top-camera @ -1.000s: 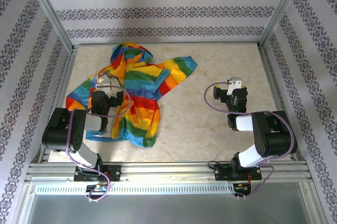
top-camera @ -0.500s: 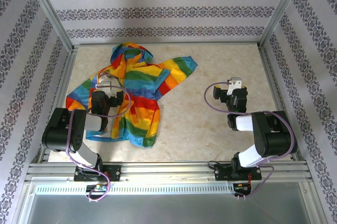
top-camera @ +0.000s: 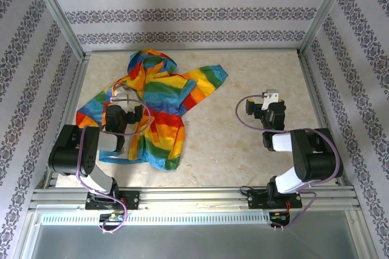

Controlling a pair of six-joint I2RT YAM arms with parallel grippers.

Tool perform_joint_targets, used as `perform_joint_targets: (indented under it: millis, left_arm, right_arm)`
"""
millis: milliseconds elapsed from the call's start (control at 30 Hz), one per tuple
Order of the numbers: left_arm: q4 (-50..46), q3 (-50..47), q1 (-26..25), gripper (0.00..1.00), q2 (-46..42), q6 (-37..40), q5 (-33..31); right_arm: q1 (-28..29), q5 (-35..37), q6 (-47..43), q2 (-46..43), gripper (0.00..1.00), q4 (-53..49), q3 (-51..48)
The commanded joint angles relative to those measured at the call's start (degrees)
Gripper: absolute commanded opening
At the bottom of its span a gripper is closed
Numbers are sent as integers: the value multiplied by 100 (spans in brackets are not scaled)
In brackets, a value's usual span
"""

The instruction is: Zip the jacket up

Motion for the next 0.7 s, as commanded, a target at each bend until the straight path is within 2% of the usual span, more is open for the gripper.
perform_joint_targets:
  millis: [0, 67, 133, 300, 500, 600, 667]
  left_arm:
    - [338, 19, 67, 100, -22, -78, -210]
    - [538, -91, 66, 100, -52, -149, -338]
    - [538, -138, 67, 100, -158, -81, -182]
    - [-117, -34, 60, 100, -708, -23, -100]
    - [-2041, 632, 58, 99, -1364, -312, -14]
    - [-2889, 1019, 51, 92, -1445, -614, 200]
    - [-3881, 1476, -3, 86, -1423, -834, -6]
  right_arm:
    - [-29, -117, 24, 21, 98, 157, 82]
    - [-29, -217, -19, -15, 98, 94, 120]
    - [-16, -317, -64, -161, 98, -155, 187]
    - [14, -305, -101, -650, 98, -987, 425]
    - [291, -47, -81, -954, 98, -2826, 1280]
    - [525, 32, 82, -937, 98, -3453, 1708]
    - [721, 21, 275, -821, 97, -3878, 2038]
